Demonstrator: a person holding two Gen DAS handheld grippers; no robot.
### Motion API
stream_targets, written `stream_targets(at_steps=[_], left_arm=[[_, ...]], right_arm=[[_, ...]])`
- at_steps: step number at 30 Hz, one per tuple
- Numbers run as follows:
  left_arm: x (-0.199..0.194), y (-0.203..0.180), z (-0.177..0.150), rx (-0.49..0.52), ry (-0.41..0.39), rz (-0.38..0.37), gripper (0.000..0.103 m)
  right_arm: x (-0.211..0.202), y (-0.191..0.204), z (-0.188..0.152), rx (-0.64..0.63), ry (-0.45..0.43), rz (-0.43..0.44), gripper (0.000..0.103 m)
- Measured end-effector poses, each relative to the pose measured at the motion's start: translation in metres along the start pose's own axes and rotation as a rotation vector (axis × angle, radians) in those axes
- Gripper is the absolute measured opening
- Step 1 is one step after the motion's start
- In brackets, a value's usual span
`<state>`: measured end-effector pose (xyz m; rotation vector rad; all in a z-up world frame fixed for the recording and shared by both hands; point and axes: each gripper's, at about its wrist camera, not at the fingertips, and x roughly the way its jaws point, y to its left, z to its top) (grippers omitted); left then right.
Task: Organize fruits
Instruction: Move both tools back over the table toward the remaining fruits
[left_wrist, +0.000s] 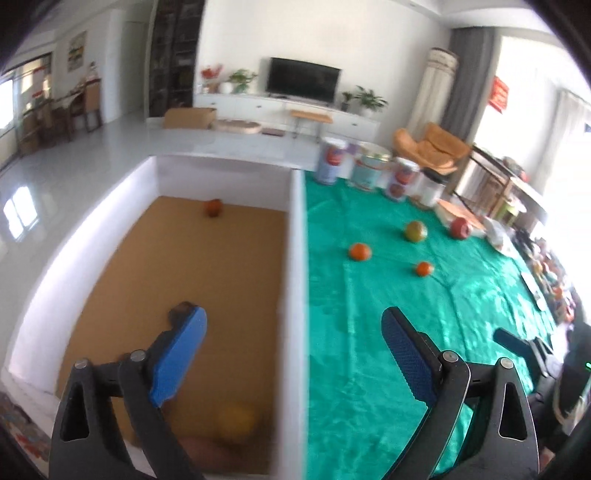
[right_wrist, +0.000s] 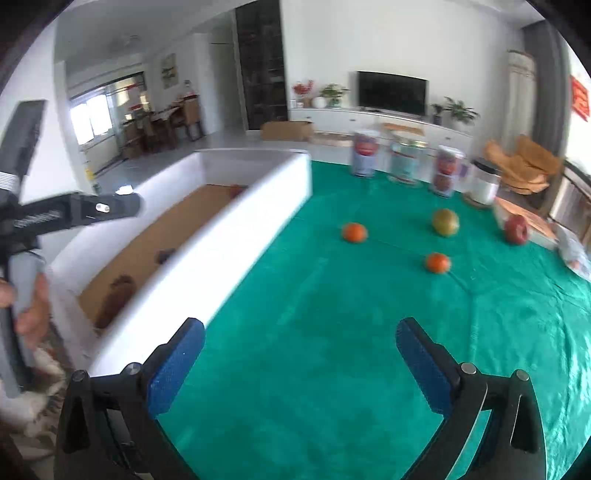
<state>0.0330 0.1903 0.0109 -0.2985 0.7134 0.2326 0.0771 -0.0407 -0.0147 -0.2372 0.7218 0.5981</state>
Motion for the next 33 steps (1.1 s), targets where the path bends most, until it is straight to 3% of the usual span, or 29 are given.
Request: stream_targets(at_steps=[5,8,14,21,26,29,33], left_arm=[[0.032,-0.092,-0.02,0.149,0.122,-0.229,0.098],[0.062,-0.133,-0.039,0.174,0.208,-0.289,0.098],[0.122,-0.16,-0.074,0.188,0.244,-0.2,0.098],[0.166,-0.148,-0.084,0.22,0.237,-0.095,0.098],[0.167,-0.144,-0.086,0.247,0.209,-0.07,0.098],[0.173,-0.157,-0.091,0.318,0.207,-0.027,0.101],[0.174,-0.161,-0.09,0.333,0.214,-0.047,0.103]], right_arm=[[0.008,-0.108,-0.043,0.222,0.017,-0.266,0.103],[0.008,-0.15,-0.056,0.405,0.041,-0.282,0.103],[0.013,-0.176,-0.072,0.502,0.105,-0.348,0.103],[0.021,-0.168,-0.077,0.449,0.154,-0.372,0.103],[0.031,-0.163,-0.079,0.424,0.199,-0.374,0.103],[0.033,-0.162,-0.08,0.423,0.212,-0.374,0.103],[0.032,-0.163,-0.081,0.431,0.213,-0.372,0.103]])
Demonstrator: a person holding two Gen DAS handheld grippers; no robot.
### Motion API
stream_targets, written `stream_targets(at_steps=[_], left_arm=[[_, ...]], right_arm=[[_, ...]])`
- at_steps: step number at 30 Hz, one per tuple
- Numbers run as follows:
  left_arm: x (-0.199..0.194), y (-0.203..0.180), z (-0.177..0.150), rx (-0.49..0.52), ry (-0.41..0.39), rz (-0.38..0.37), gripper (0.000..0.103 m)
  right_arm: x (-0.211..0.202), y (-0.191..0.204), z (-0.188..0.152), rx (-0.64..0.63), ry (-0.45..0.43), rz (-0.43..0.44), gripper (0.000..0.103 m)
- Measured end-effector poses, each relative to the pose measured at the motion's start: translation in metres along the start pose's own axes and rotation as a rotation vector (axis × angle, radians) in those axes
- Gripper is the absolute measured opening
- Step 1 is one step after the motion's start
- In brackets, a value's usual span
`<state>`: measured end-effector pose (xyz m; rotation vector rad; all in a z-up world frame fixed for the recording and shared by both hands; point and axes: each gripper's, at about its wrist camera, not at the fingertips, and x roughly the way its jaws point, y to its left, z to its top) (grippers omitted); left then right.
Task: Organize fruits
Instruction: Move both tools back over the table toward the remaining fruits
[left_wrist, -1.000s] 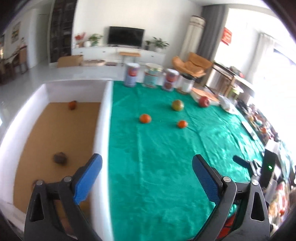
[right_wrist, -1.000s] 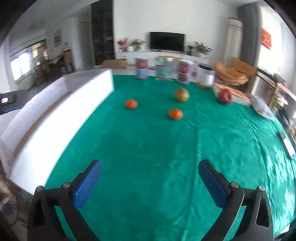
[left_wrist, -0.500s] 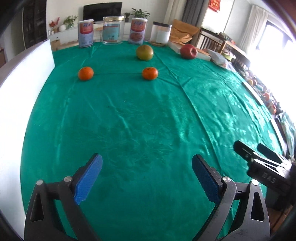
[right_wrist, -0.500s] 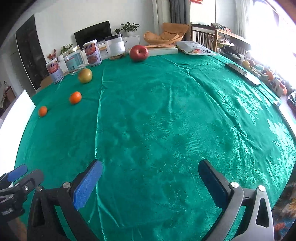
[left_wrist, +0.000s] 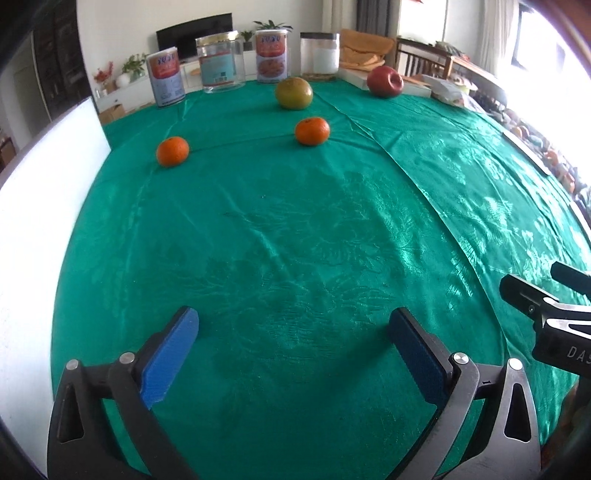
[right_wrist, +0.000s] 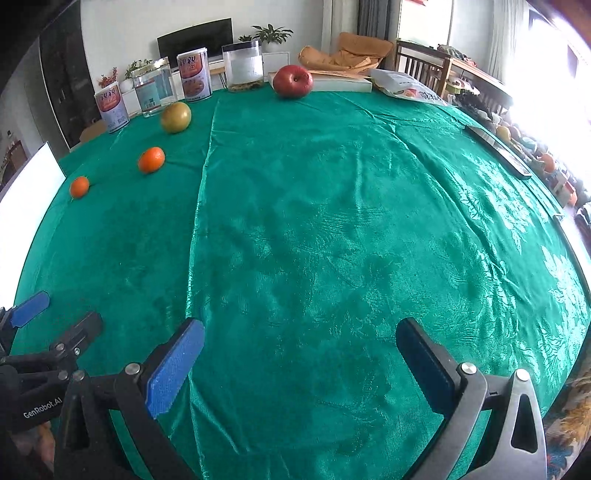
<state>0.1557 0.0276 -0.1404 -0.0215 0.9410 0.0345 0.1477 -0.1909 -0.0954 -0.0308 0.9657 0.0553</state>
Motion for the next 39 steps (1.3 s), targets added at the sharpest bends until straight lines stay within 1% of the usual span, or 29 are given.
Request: stream_targets(at_steps=[22,28,33,35,37,39], left_arm=[[0.0,-0.001,-0.001,0.001,-0.001,0.001,0.103],[0.001,0.0,-0.001,0.0,-0.002,-0.003,0.102],[0.001,0.0,0.001,0.002,-0.002,-0.009,0.102],[0.002,0.001,0.003,0.005,0.02,-0.013,0.102],[0.004,0.008,0.01,-0.018,0.043,-0.015,0.102],[0.005,0.028,0.021,-0.099,0.038,-0.015,0.101]], right_arm=[[-0.001,0.0,0.0,0.003,0.0,0.002,0.103],[-0.007,-0.003,-0.001,0.018,-0.027,0.011,0.103],[-0.007,-0.002,-0.001,0.016,-0.025,0.021,0.103],[-0.007,-0.002,0.0,0.017,-0.021,0.024,0.103],[-0.007,-0.002,0.0,0.02,-0.023,0.03,0.103],[-0.008,-0.003,0.0,0.026,-0.028,0.037,0.103]])
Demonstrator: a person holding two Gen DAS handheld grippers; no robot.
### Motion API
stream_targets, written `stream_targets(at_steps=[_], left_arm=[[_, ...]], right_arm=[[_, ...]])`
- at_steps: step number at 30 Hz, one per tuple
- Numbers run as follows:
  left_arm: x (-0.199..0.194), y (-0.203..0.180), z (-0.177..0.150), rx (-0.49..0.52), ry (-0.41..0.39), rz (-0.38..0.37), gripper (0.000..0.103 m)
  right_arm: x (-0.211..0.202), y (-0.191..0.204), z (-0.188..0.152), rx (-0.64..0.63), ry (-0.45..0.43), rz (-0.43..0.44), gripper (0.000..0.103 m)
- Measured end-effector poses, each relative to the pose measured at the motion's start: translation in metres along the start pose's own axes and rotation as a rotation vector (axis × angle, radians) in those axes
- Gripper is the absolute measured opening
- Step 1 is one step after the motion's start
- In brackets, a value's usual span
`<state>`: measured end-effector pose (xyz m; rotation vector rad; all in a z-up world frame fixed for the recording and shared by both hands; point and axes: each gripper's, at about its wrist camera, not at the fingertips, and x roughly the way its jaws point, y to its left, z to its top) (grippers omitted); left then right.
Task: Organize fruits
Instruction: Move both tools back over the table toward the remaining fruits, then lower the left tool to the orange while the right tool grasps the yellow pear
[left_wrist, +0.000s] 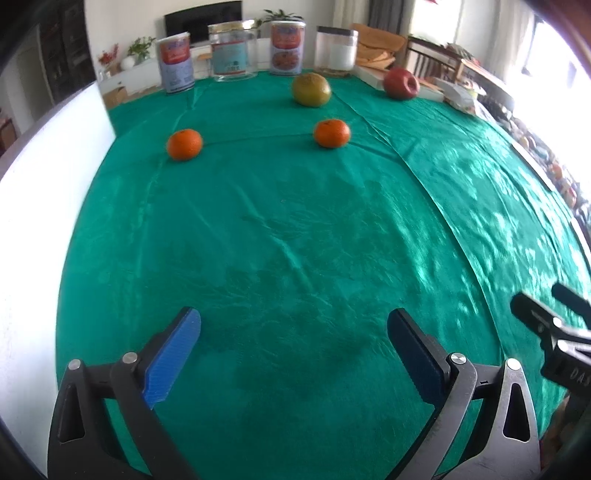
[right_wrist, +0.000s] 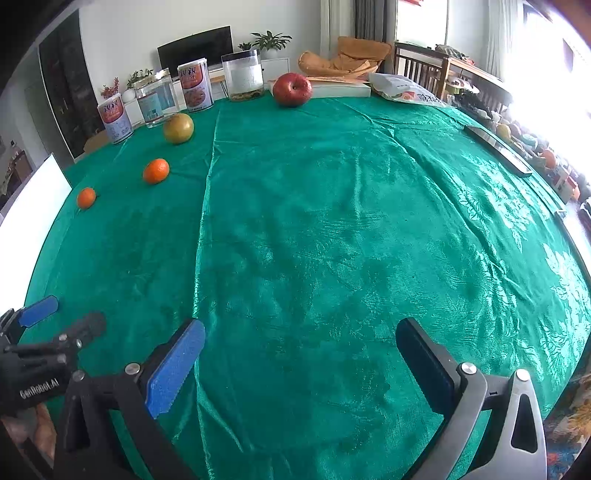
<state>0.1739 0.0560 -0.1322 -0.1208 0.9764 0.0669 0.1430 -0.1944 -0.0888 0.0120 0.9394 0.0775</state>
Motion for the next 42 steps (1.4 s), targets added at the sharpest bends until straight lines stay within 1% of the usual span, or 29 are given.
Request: stream_targets(at_steps=[1,5,6,8,10,11,12,13,16,17,18,19,21,23,25,27,28,31,33,34,35,37,38,39,41,42], left_arm=[[0.0,0.012,0.008,-0.052,-0.013,0.005,0.101],[0.007,0.067,0.047,-0.274,-0.068,0.07,0.101],[0.014,0.077,0.057,-0.3,-0.069,0.079,0.1],[0.032,0.091,0.076,-0.317,-0.058,0.113,0.1],[0.049,0.098,0.09,-0.309,-0.054,0.106,0.099],[0.057,0.098,0.096,-0.296,-0.047,0.102,0.097],[0.065,0.097,0.101,-0.278,-0.044,0.113,0.091],[0.068,0.096,0.105,-0.255,-0.056,0.144,0.09],[0.074,0.095,0.111,-0.229,-0.081,0.17,0.078],[0.074,0.094,0.111,-0.217,-0.095,0.168,0.063],[0.072,0.093,0.111,-0.203,-0.107,0.164,0.039],[0.071,0.091,0.11,-0.19,-0.112,0.168,0.032],[0.066,0.089,0.105,-0.19,-0.117,0.174,0.032],[0.053,0.085,0.094,-0.214,-0.115,0.147,0.032],[0.035,0.074,0.08,-0.209,-0.104,0.102,0.032],[0.015,0.057,0.059,-0.163,-0.082,0.055,0.032],[0.007,0.048,0.048,-0.122,-0.063,0.029,0.032],[-0.008,0.029,0.012,-0.04,-0.02,-0.011,0.032],[-0.007,0.023,-0.005,-0.017,-0.011,-0.011,0.034],[-0.009,0.02,-0.009,0.008,-0.049,0.007,0.035],[-0.009,0.017,-0.011,0.029,-0.055,0.028,0.037],[-0.008,0.016,-0.011,0.04,-0.063,0.052,0.062],[-0.006,0.017,-0.011,0.041,-0.057,0.073,0.086],[-0.002,0.02,-0.012,0.035,-0.052,0.094,0.094],[-0.001,0.027,-0.011,-0.002,-0.053,0.094,0.094],[-0.001,0.03,-0.011,-0.013,-0.052,0.092,0.097]], right_arm=[[0.0,-0.001,0.0,0.004,-0.001,0.005,0.103],[0.003,-0.002,0.0,0.013,0.015,0.024,0.103],[0.004,-0.002,0.0,0.014,0.019,0.027,0.103],[0.005,-0.001,0.0,0.014,0.025,0.031,0.103],[0.004,-0.001,0.0,0.016,0.022,0.033,0.103],[0.004,-0.002,0.0,0.017,0.02,0.035,0.103],[0.004,-0.002,0.0,0.02,0.019,0.036,0.103],[0.004,-0.003,0.001,0.023,0.02,0.037,0.103],[0.007,-0.004,0.001,0.031,0.029,0.042,0.103],[0.007,-0.005,0.001,0.033,0.031,0.044,0.103],[0.008,-0.005,0.001,0.036,0.033,0.046,0.103],[0.008,-0.005,0.001,0.039,0.035,0.048,0.103],[0.009,-0.006,0.001,0.044,0.038,0.052,0.103],[0.009,-0.005,0.001,0.044,0.038,0.053,0.103],[0.008,-0.005,0.001,0.044,0.035,0.054,0.103],[0.007,-0.006,0.001,0.047,0.029,0.055,0.103],[0.006,-0.006,0.001,0.049,0.025,0.056,0.103],[0.005,-0.008,0.001,0.058,0.02,0.061,0.103],[0.005,-0.008,0.0,0.061,0.021,0.06,0.103],[0.006,-0.007,0.0,0.061,0.022,0.058,0.103],[0.005,-0.007,0.0,0.059,0.022,0.056,0.103],[0.003,-0.007,0.0,0.056,0.015,0.058,0.103],[0.001,-0.008,0.0,0.059,0.008,0.065,0.103],[-0.001,-0.009,0.0,0.066,0.0,0.08,0.103],[-0.006,-0.013,0.002,0.087,-0.019,0.149,0.103],[-0.008,-0.014,0.006,0.093,-0.016,0.196,0.103]])
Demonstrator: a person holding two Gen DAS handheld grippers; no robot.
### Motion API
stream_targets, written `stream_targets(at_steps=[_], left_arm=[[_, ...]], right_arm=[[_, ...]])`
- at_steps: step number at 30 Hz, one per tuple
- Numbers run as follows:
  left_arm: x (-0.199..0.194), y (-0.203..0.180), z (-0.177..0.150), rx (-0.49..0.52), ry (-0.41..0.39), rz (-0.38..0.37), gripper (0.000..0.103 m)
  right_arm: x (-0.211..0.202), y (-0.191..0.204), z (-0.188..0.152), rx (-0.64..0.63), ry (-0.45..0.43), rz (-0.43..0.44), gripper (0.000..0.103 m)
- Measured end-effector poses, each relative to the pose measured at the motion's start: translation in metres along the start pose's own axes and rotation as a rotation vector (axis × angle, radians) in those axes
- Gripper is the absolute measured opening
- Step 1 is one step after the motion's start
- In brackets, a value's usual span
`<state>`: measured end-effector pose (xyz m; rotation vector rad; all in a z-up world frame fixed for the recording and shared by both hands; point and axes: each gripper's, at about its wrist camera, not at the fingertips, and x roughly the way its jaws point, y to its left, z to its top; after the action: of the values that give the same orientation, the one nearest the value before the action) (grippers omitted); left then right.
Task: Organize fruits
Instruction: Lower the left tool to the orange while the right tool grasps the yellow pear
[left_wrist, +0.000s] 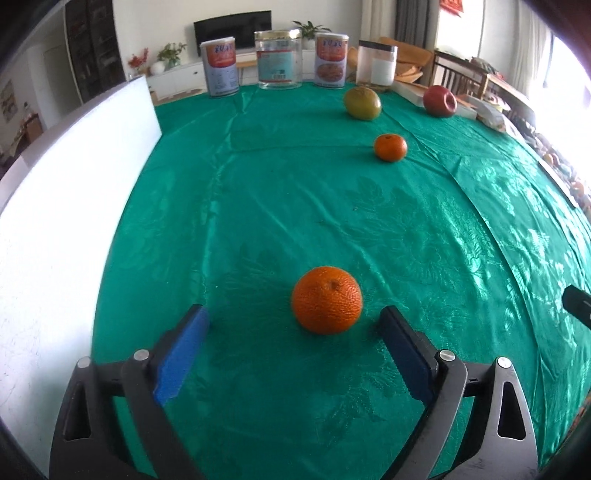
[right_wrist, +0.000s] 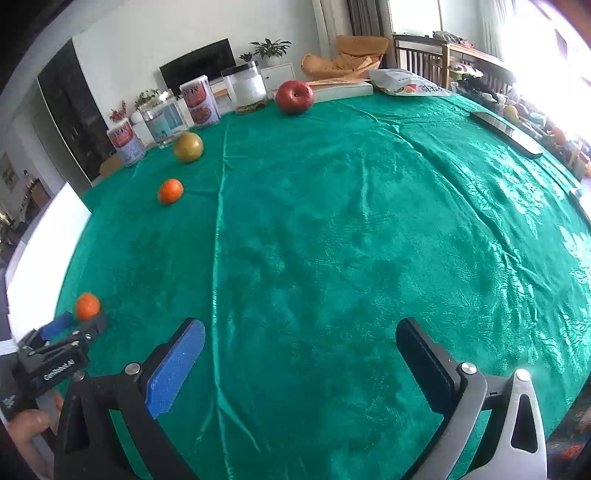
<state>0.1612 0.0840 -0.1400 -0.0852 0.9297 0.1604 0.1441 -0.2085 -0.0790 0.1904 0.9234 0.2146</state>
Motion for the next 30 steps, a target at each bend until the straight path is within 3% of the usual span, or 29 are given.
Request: stream_targets(at_steps=[3,7,13,17,20,22,23,24,30], left_arm=[[0.004,-0.002,0.001,0.009,0.003,0.004,0.103],[0.004,-0.002,0.001,0.008,0.004,-0.003,0.103],[0.004,-0.001,0.001,0.006,0.004,-0.004,0.103],[0.004,-0.001,0.001,0.006,0.004,-0.005,0.102],[0.004,-0.001,0.001,0.006,0.004,-0.005,0.102],[0.004,-0.001,0.001,0.006,0.004,-0.005,0.102],[0.004,-0.001,0.001,0.006,0.004,-0.005,0.102],[0.004,-0.001,0.001,0.006,0.004,-0.005,0.102],[0.004,-0.001,0.001,0.006,0.004,-0.005,0.103]], right_arm=[[0.002,0.013,0.028,-0.064,0.012,0.084,0.103],[0.026,0.05,0.095,-0.211,0.009,0.132,0.103],[0.131,0.116,0.177,-0.353,0.129,0.19,0.103],[0.191,0.15,0.204,-0.354,0.162,0.186,0.102],[0.223,0.162,0.216,-0.338,0.164,0.131,0.101],[0.236,0.159,0.219,-0.289,0.176,0.141,0.09],[0.235,0.156,0.22,-0.275,0.153,0.141,0.066],[0.232,0.153,0.221,-0.254,0.132,0.156,0.051],[0.175,0.116,0.209,-0.242,0.113,0.235,0.05]])
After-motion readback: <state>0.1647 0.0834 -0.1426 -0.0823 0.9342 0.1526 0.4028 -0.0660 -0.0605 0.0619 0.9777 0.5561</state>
